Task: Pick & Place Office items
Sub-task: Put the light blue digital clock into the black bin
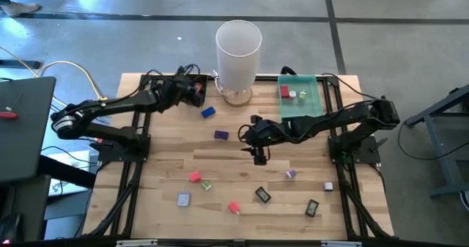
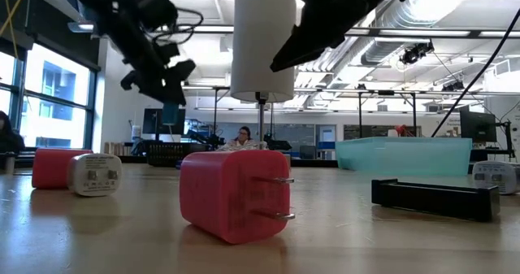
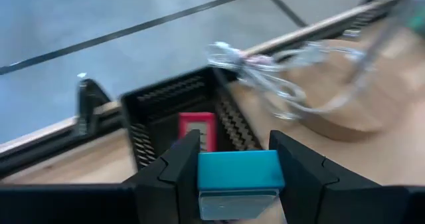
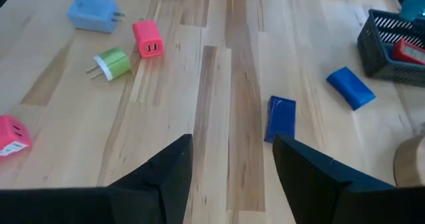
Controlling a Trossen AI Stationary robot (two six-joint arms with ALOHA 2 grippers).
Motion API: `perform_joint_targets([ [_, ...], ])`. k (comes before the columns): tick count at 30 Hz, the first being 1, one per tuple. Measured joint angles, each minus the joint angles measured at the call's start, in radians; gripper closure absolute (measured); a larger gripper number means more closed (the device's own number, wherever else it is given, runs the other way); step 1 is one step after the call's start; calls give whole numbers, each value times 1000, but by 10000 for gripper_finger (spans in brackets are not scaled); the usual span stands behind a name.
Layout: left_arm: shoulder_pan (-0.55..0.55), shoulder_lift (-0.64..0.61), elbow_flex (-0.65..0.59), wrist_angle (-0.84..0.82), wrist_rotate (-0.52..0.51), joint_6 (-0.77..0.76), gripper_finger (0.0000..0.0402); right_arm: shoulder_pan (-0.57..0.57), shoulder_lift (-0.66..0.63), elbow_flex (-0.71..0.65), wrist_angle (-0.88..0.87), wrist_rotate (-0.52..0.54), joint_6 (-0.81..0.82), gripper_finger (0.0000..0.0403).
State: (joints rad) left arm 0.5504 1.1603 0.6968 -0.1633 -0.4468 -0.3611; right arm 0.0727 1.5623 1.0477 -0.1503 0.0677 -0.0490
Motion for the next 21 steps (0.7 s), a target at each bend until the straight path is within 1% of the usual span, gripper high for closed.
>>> perform_joint_targets([
  [3,73,60,0,41,28,-3,256,0,0,-1,-1,0,5,208],
  [6,121,133,0,114,50,-3,256,0,0,-1,3,0,5,208],
  [9,142,195,0,194,62,18,256,0,0,-1,2,0,20,208],
  [13,151,248,0,274,59,20,256,0,0,-1,-13,0,23,208],
  [16,158,277,0,315,38,32,256,0,0,-1,-19,0,23,208],
  [21,181,308,0,356,-63,55,256,0,0,-1,-19,0,20,208],
])
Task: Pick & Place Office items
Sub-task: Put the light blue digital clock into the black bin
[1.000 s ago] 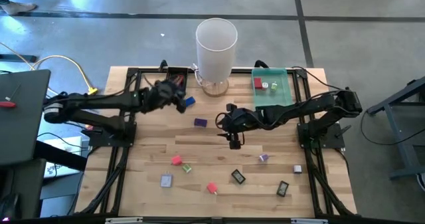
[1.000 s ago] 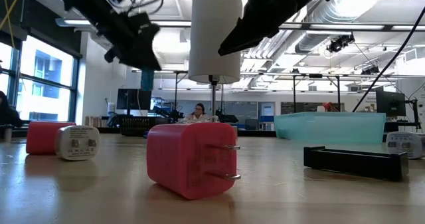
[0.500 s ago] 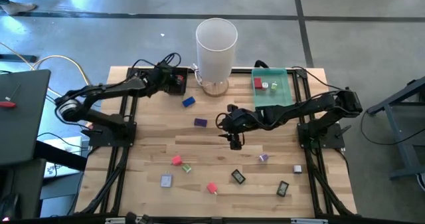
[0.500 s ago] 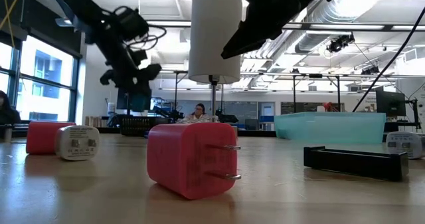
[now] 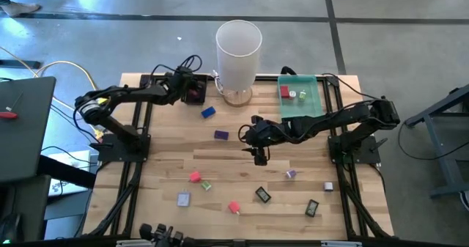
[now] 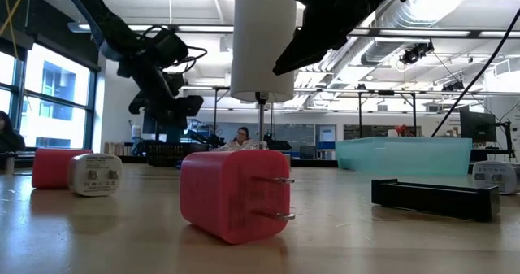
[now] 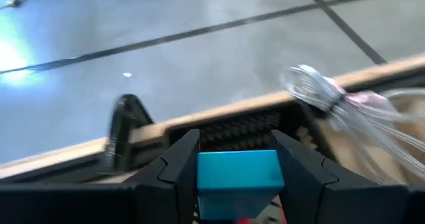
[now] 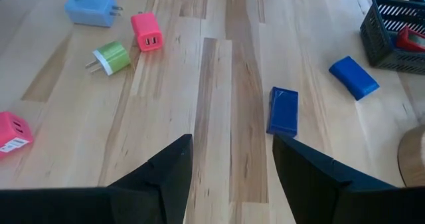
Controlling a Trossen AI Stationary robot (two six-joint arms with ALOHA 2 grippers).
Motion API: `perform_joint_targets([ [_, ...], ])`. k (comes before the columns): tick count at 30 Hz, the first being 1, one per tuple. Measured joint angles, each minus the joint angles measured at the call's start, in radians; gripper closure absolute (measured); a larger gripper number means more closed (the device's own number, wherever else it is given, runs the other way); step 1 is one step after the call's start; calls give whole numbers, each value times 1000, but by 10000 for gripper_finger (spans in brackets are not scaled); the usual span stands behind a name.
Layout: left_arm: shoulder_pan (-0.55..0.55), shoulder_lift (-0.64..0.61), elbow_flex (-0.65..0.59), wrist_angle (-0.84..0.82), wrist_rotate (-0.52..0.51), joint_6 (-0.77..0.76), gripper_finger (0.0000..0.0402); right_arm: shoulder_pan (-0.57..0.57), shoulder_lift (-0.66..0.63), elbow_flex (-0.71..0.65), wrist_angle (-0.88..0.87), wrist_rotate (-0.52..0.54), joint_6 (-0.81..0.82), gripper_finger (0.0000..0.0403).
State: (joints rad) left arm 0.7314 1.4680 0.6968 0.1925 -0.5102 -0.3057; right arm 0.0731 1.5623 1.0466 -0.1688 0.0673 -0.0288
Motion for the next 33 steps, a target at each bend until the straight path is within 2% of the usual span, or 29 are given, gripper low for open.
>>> perform_joint_targets([
  [10,18,85,0,170,16,3,256,0,0,0,0,0,-18,208],
  [15,18,134,0,191,-58,-3,256,0,0,0,0,-4,-17,208],
  [20,18,167,0,232,-44,-7,256,-1,0,0,0,-48,-21,208],
  [25,19,181,0,232,-45,-9,255,-1,0,0,0,-49,-26,208],
  [33,19,181,0,233,-45,-9,229,-1,1,0,2,-49,-28,208],
])
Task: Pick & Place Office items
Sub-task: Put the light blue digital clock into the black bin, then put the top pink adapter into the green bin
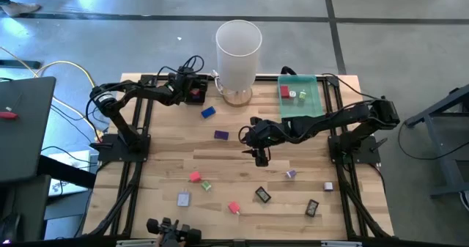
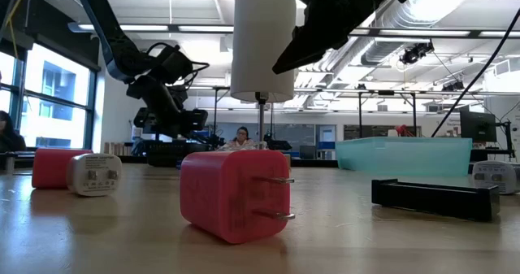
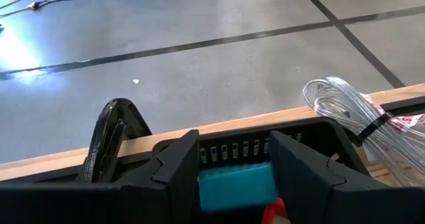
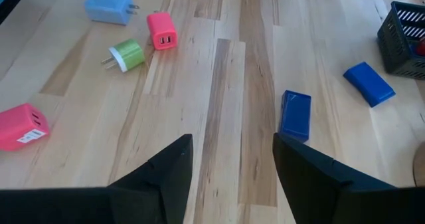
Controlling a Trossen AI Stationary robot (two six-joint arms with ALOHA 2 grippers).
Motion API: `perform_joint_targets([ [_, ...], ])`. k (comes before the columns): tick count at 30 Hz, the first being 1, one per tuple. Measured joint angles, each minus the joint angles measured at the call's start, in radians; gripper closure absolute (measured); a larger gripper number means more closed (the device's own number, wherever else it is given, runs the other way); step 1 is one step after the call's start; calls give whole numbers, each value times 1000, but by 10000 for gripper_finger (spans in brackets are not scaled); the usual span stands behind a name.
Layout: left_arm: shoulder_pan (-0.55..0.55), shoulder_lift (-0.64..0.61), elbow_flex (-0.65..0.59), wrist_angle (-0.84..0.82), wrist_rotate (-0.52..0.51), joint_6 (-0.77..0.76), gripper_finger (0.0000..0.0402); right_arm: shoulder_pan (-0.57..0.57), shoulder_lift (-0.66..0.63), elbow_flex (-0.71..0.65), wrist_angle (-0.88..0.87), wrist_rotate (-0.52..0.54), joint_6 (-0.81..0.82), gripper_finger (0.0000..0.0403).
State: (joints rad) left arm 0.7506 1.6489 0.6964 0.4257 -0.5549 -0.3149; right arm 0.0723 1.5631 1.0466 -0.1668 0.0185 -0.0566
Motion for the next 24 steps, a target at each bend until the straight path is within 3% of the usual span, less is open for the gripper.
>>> perform_joint_targets([
  [7,-24,0,0,-5,0,23,230,0,0,0,3,0,0,208],
  [18,-121,-42,0,-5,0,218,228,0,0,0,6,0,0,208],
  [24,-249,-132,0,-172,-1,302,228,0,0,0,-1,0,0,208],
])
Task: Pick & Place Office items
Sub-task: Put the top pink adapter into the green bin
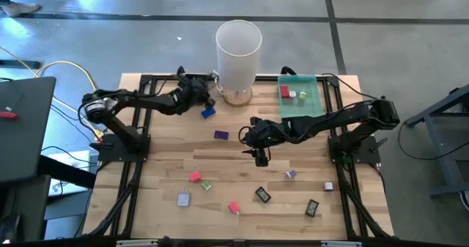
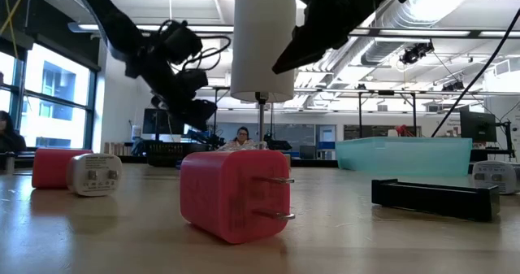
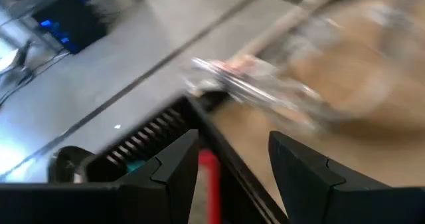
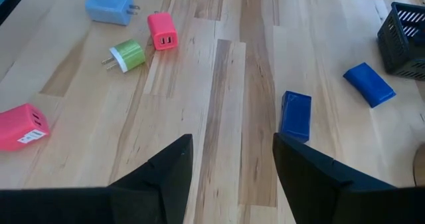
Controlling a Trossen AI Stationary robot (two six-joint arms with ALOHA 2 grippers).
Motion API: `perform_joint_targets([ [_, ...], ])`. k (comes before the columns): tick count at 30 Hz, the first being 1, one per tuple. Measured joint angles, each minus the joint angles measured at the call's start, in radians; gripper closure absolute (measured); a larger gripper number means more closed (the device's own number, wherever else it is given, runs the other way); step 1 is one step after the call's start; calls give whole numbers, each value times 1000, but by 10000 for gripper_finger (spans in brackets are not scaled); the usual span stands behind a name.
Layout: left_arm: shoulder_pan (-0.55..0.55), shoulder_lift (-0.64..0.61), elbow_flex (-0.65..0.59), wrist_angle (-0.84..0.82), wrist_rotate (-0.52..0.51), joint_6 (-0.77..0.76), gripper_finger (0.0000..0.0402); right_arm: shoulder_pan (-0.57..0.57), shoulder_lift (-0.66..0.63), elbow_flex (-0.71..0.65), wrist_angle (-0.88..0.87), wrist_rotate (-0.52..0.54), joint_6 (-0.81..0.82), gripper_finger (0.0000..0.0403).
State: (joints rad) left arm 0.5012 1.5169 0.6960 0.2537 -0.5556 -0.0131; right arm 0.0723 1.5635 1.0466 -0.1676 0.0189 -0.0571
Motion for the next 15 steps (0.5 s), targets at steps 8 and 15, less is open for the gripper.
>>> perform_joint_targets([
  [8,-244,-172,0,-318,-165,-30,227,0,0,0,-1,0,-27,208],
  [15,-505,-337,0,-494,-222,-77,227,0,0,0,-1,0,-27,208],
])
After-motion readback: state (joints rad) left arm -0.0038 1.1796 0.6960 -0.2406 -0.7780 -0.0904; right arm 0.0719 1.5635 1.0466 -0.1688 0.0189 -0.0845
